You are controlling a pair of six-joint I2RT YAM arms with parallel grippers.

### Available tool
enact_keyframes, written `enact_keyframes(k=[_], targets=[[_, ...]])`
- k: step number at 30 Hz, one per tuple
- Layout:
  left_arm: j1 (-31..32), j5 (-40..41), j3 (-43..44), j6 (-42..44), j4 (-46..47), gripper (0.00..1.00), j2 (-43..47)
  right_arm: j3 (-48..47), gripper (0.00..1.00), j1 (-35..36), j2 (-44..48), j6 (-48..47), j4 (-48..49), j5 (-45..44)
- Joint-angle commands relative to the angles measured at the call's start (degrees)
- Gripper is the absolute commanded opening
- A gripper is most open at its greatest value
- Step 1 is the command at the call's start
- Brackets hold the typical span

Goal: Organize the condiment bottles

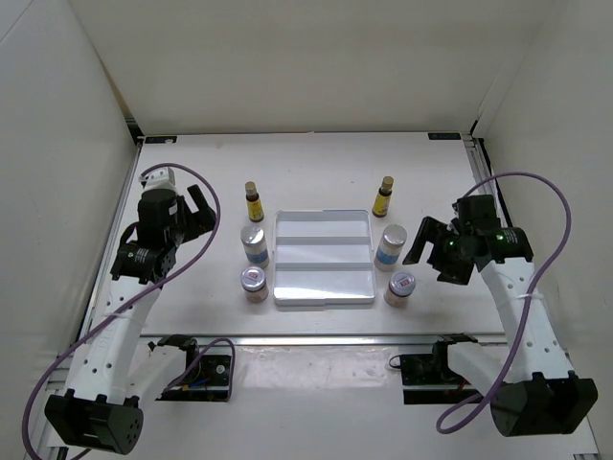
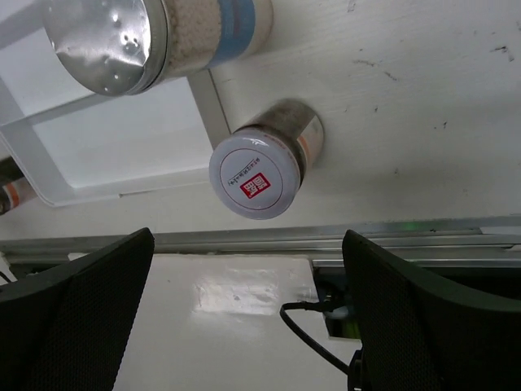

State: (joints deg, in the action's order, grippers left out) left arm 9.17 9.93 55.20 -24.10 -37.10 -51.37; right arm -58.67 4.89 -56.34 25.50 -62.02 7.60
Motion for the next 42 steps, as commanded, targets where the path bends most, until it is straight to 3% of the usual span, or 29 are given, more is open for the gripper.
enact_keyframes(k=[1,9,16,22,29,37,40,42], targets=[[0.1,0.3,-0.1,-0.8,-0.1,1.00,0.5,0.2,1.00,2.2,-0.7,2.4,-0.8,-0.1],[0.1,0.8,-0.1,-0.8,-0.1,1.00,1.1,6.2,0.99,10.9,-6.9,8.4,1.0,-6.4],[0.1,1.3,-0.6,-0.8,-0.1,1.00,1.6,4.4,0.99,16.7,-15.8,12.4,2.2,-12.0],[0.1,1.3,-0.6,-0.8,-0.1,1.00,0.6,3.8,0.92,18.3,-20.6,13.0,4.0,-14.1],[0.1,1.3,-0.6,-0.8,-0.1,1.00,0.6,3.8,0.53,20.6,-16.8,13.5,4.5,-17.2],[0.1,1.3,-0.6,-0.8,-0.1,1.00,0.0,0.2,0.10,26.3,-7.0,16.2,-4.0,-22.1],[0.1,1.3,-0.6,-0.8,-0.1,1.00,0.0,-4.7,0.00,32.6,-1.6,16.3,-4.5,-24.3],[0.1,1.3,-0.6,-0.8,-0.1,1.00,-0.5,-7.0,0.00,34.1,-1.6,14.8,-3.1,-23.3]])
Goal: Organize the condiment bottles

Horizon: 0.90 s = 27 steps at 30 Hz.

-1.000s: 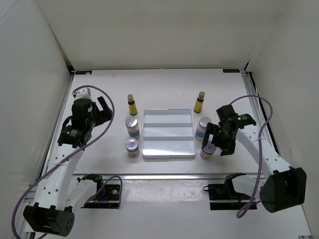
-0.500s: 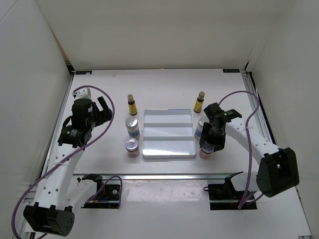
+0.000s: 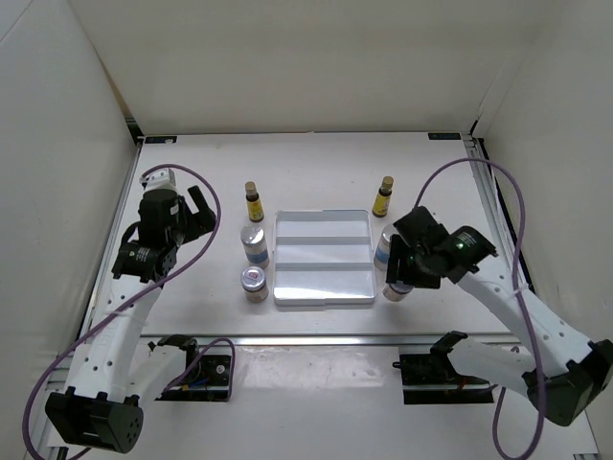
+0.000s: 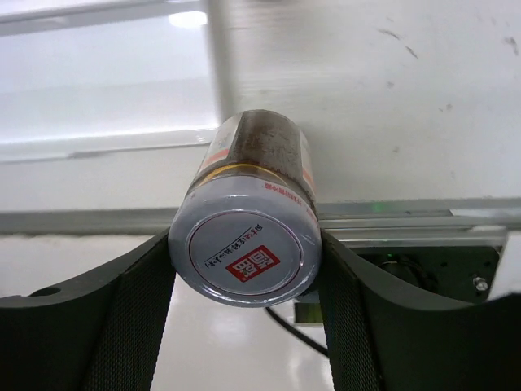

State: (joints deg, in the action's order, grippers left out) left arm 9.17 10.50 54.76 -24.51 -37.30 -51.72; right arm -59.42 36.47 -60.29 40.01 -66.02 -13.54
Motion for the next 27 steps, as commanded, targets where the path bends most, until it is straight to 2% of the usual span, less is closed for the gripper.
enact_keyframes(k=[1,6,15,20,22,23,25,26,27], targets=[[0.1,1.3,-0.2,-0.4,0.1,1.00,-0.1,-8.0,0.00,3.7,1.1,0.2,0.9,0.1],[0.1,1.3,-0.2,-0.4,0.1,1.00,-0.7,-10.4,0.00,7.0,-6.8,0.8,7.0,5.6],[0.1,1.3,-0.2,-0.4,0.1,1.00,-0.1,-17.5,0.00,12.1,-27.8,4.6,7.1,3.1],[0.1,-0.5,-3.4,-1.8,2.0,1.00,-0.1,-16.6,0.00,12.7,-30.3,6.2,6.6,2.2],[0.1,-1.9,-4.9,-3.0,2.7,1.00,-0.1,-15.8,0.03,12.7,-30.3,6.8,7.1,2.2],[0.1,-2.5,-4.9,-3.0,2.7,1.00,-0.1,-15.0,0.08,12.7,-30.3,6.8,7.7,2.2],[0.1,-8.7,-4.4,1.5,2.7,1.00,-0.1,-14.4,0.38,12.7,-29.6,6.1,9.2,3.4],[1.2,-15.0,-4.4,3.0,3.3,1.00,-0.1,-14.4,0.54,12.7,-29.6,6.1,9.8,3.4],[2.0,-18.0,-4.4,4.0,3.3,1.00,0.4,-13.5,0.80,12.7,-28.1,6.1,11.0,3.4]])
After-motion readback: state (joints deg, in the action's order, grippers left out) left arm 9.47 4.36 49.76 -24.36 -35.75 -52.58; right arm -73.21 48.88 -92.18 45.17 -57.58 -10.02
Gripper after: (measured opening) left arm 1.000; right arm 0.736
